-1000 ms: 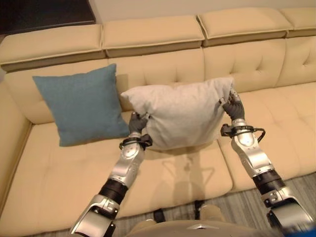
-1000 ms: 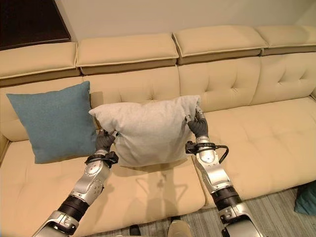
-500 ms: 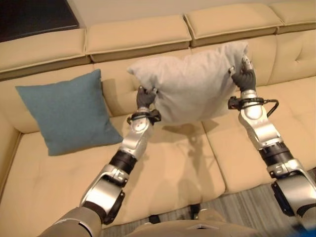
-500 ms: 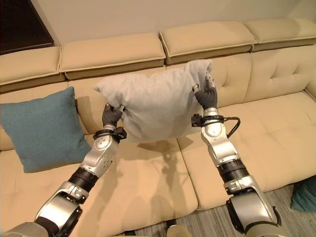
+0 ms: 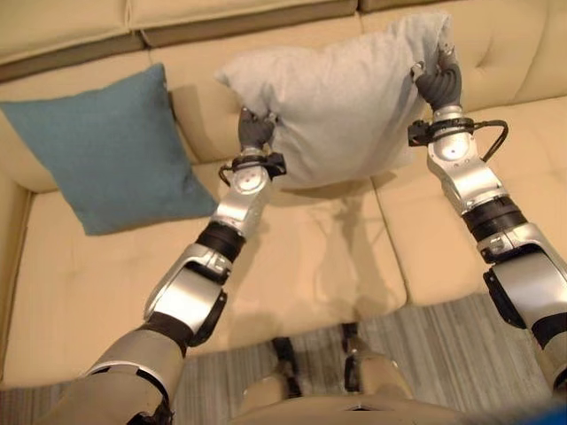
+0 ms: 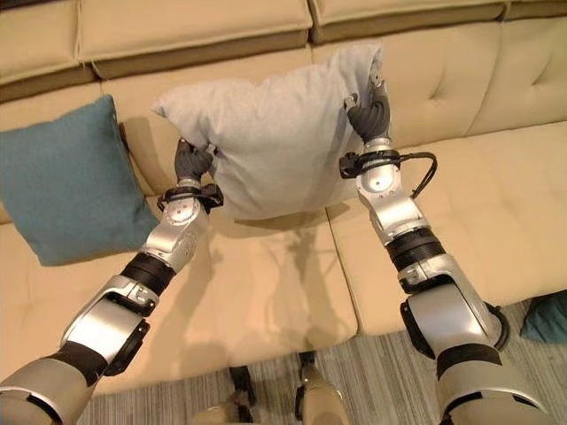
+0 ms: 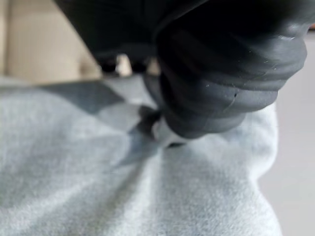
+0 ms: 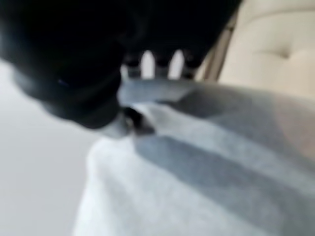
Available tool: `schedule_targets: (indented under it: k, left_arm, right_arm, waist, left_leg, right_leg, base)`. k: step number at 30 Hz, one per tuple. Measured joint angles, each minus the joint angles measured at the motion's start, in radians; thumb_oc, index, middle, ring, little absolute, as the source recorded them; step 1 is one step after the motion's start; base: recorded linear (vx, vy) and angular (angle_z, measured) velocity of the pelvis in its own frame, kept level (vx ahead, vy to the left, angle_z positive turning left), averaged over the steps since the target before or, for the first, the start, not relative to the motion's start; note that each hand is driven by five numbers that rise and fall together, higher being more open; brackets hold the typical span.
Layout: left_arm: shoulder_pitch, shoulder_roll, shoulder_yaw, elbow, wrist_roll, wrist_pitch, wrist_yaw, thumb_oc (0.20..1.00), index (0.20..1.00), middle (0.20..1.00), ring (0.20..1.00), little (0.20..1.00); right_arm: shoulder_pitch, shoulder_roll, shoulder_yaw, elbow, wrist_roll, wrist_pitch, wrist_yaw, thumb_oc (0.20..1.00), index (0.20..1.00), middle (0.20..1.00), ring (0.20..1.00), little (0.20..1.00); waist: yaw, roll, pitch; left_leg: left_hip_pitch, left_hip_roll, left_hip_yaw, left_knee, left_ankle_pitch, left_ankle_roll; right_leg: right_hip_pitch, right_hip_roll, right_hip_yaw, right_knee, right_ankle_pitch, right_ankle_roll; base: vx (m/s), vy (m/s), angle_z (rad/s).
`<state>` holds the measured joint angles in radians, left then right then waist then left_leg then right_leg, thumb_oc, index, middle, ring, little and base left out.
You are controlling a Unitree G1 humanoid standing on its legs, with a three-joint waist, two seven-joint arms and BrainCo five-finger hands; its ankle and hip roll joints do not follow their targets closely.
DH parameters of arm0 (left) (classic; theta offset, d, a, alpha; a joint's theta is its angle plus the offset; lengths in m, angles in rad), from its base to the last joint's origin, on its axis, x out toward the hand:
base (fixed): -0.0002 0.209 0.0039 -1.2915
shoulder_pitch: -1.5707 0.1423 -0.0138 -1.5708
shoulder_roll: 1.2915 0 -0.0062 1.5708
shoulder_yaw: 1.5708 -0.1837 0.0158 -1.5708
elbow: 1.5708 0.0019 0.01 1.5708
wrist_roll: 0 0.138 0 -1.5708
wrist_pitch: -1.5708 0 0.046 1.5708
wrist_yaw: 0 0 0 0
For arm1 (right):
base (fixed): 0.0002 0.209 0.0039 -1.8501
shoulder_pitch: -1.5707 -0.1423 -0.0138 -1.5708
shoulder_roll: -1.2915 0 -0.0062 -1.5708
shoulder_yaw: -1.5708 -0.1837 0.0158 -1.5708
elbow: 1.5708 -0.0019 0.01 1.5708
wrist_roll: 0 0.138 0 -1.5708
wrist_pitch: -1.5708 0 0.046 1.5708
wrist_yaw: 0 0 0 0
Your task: Pick up all the scattered cushions and arrange them neatly on the sofa.
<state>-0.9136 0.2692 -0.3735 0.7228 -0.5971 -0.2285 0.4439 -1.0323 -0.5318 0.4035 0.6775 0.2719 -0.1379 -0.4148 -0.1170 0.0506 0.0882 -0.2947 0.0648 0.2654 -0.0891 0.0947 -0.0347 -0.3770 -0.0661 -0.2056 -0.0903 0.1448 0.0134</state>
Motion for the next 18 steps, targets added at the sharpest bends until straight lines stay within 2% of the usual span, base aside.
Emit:
schedule_targets:
  k: [5,8,14,16,17,18]
  left_arm:
    - [-0.019,0.009,0.011,0.015,-0.002,-0.003,-0.001,0.2,0.2,0.2,0.2,0.2]
    - [-0.02,0.01,0.01,0.037,-0.002,-0.004,-0.002,0.2,0.2,0.2,0.2,0.2]
    - [-0.064,0.015,0.011,0.051,-0.002,-0.022,-0.009,0.2,0.2,0.2,0.2,0.2]
    - [-0.074,0.015,0.01,0.056,-0.001,-0.022,-0.01,0.2,0.2,0.2,0.2,0.2]
    - [-0.082,0.018,0.01,0.056,-0.001,-0.023,-0.01,0.2,0.2,0.2,0.2,0.2]
    - [-0.091,0.02,0.01,0.056,0.0,-0.025,-0.012,0.438,0.438,0.438,0.438,0.438]
  right_arm:
    - [-0.043,-0.005,0.032,0.03,0.001,0.0,-0.008,0.2,0.2,0.2,0.2,0.2]
    - [-0.047,-0.009,0.049,0.036,0.001,0.0,-0.004,0.2,0.2,0.2,0.2,0.2]
    - [-0.085,-0.011,0.048,0.051,0.001,0.0,-0.011,0.2,0.2,0.2,0.2,0.2]
    - [-0.088,-0.016,0.048,0.051,0.001,0.0,-0.013,0.2,0.2,0.2,0.2,0.2]
    - [-0.094,-0.02,0.047,0.052,0.0,-0.001,-0.014,0.2,0.2,0.2,0.2,0.2]
    - [-0.103,-0.023,0.044,0.054,0.0,-0.001,-0.017,0.203,0.203,0.203,0.203,0.203]
  waist:
    - [0.0,-0.004,0.004]
    - [-0.001,-0.018,0.016]
    - [0.0,-0.021,0.018]
    - [-0.002,-0.034,0.026]
    - [-0.004,-0.053,0.038]
    - [-0.009,-0.073,0.05]
  left_leg:
    - [-0.069,0.004,-0.002,0.0,0.012,-0.001]
    - [-0.078,0.004,-0.003,0.0,0.018,-0.006]
    - [-0.121,0.004,-0.009,0.009,0.018,-0.006]
    - [-0.154,-0.003,-0.014,0.062,0.017,-0.007]
    - [-0.19,-0.01,-0.014,0.133,0.01,-0.016]
    - [-0.226,-0.015,-0.01,0.155,-0.021,-0.028]
  right_leg:
    - [-0.067,0.004,-0.001,0.0,0.003,-0.003]
    - [-0.075,0.004,-0.004,0.0,0.003,-0.004]
    - [-0.111,0.001,-0.011,0.001,0.003,-0.004]
    - [-0.113,-0.014,-0.013,0.001,0.005,-0.007]
    - [-0.112,-0.033,-0.012,0.004,0.008,-0.011]
    - [-0.111,-0.051,-0.005,0.005,0.009,-0.013]
  base:
    - [0.0,-0.045,0.02]
    - [0.0,0.0,0.0]
    - [0.0,-0.025,0.04]
    - [-0.01,-0.027,0.2]
    - [0.0,-0.031,0.29]
    - [-0.01,-0.044,0.24]
